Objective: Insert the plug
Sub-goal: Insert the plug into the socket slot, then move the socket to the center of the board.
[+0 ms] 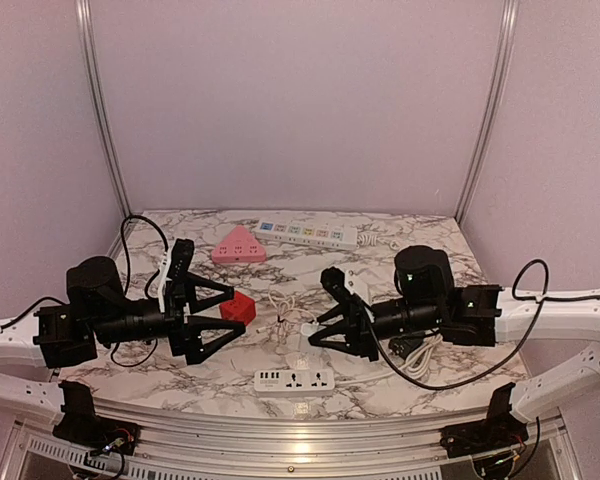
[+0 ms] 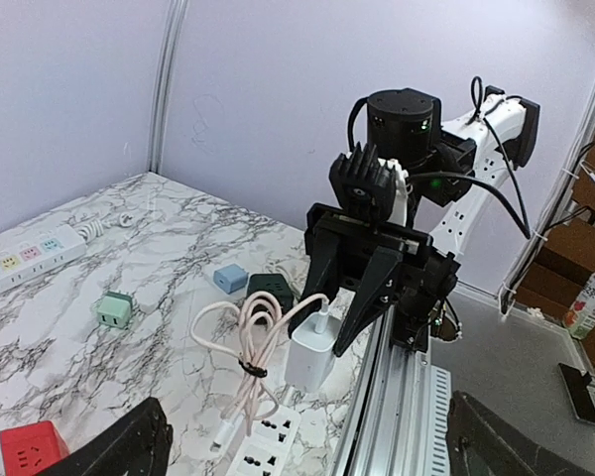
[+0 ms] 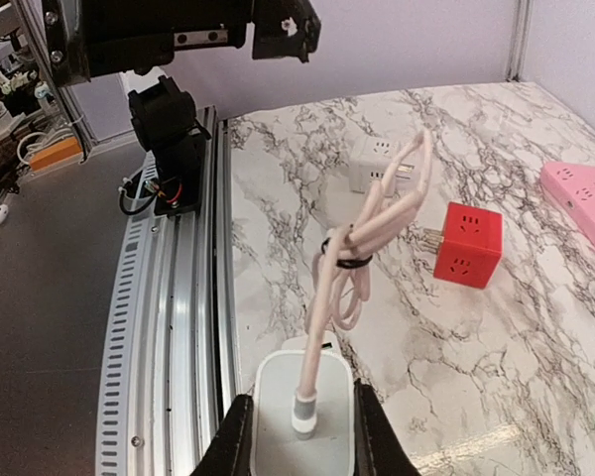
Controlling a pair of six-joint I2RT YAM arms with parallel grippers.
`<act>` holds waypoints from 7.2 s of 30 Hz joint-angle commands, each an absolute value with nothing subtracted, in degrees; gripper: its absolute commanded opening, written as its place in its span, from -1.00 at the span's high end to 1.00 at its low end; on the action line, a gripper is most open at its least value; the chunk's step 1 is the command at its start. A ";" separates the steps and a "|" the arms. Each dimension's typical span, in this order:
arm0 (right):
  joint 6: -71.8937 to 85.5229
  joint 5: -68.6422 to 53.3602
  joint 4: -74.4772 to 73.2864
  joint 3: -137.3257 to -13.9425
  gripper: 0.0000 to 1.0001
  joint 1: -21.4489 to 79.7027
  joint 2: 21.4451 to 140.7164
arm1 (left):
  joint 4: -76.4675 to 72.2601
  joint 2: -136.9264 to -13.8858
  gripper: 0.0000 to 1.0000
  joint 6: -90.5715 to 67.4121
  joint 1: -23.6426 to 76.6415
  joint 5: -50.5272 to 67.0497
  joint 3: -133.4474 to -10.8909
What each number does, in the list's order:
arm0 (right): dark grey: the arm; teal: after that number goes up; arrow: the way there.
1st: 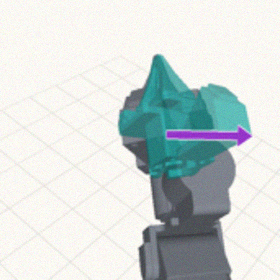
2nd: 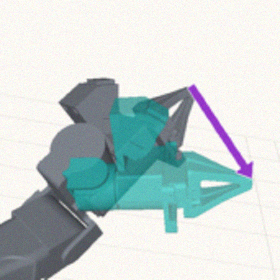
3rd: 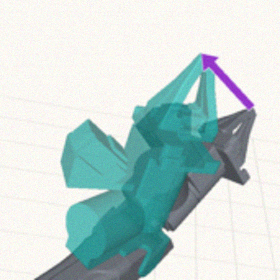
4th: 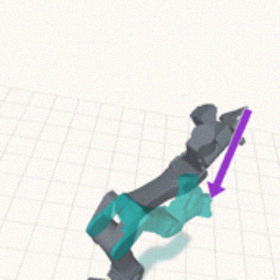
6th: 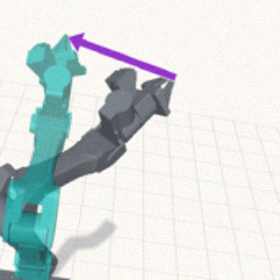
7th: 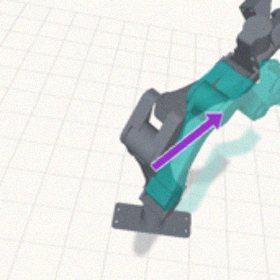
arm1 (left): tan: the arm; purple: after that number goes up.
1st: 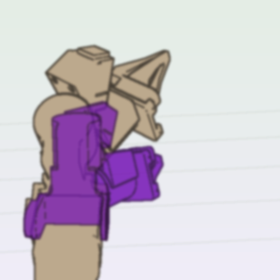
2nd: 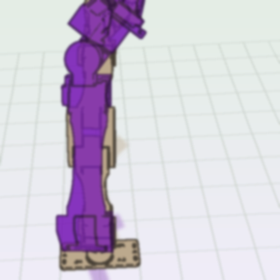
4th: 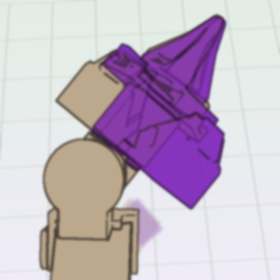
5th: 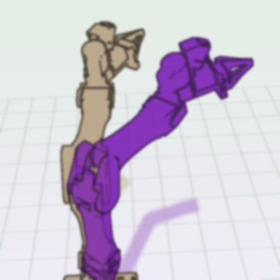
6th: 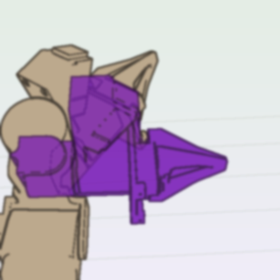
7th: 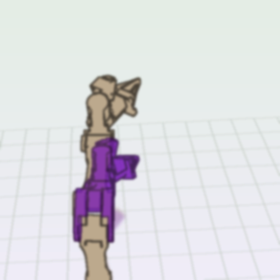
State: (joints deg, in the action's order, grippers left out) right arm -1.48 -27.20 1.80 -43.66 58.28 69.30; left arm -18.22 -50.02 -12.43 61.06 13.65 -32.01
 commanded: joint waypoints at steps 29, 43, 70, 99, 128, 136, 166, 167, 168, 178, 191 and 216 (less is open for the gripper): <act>-12.49 -31.46 37.16 -32.79 1.00 58.54 88.06 | -19.16 -48.01 -0.98 -13.30 60.82 -4.26 -27.75; -15.98 -35.27 34.93 -33.03 1.00 58.62 94.04 | -19.25 -51.38 -0.98 -12.97 60.82 -3.73 -30.34; -19.23 -31.62 29.61 -33.48 1.00 58.00 94.22 | -22.07 -57.07 -0.98 -12.76 60.82 -4.15 -31.37; -12.13 -31.83 24.93 -34.81 0.99 56.00 99.77 | -24.77 -57.21 -0.98 -13.69 60.82 -3.68 -29.32; -13.52 -25.29 24.95 -32.17 0.67 59.36 95.84 | -24.78 -56.96 -0.98 -13.35 60.82 -2.90 -30.01; -13.54 -24.60 23.71 -32.97 0.42 59.38 94.39 | -24.79 -55.30 -0.98 -13.90 60.82 -3.16 -28.81; -7.02 -7.80 18.70 -25.97 -0.97 59.46 67.56 | -24.70 -48.73 -0.98 -16.21 60.86 -5.89 -25.07; -5.08 -3.62 18.15 -25.72 -0.97 59.45 65.50 | -24.36 -48.96 -0.98 -16.63 60.81 -6.61 -25.24; -3.00 0.68 17.48 -25.47 -0.97 59.45 63.48 | -23.71 -49.43 -0.98 -17.34 60.82 -7.63 -25.49; 15.54 25.01 8.33 -20.56 -0.97 59.07 42.51 | -5.71 -55.36 -0.98 -25.57 60.82 -14.96 -33.51; 32.09 32.63 -8.66 -26.60 -0.97 57.80 48.99 | 12.23 -49.30 -0.98 -31.16 59.19 -30.50 -34.79; 57.52 31.22 20.72 -13.07 -0.97 67.60 70.00 | 7.87 -81.13 -0.98 -37.28 36.57 -13.83 -58.08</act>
State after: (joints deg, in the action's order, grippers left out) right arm 51.35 33.82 23.73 -11.81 63.61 63.66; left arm 12.32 -77.97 -36.95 36.84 -18.74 -53.69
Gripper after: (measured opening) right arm 0.985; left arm 0.989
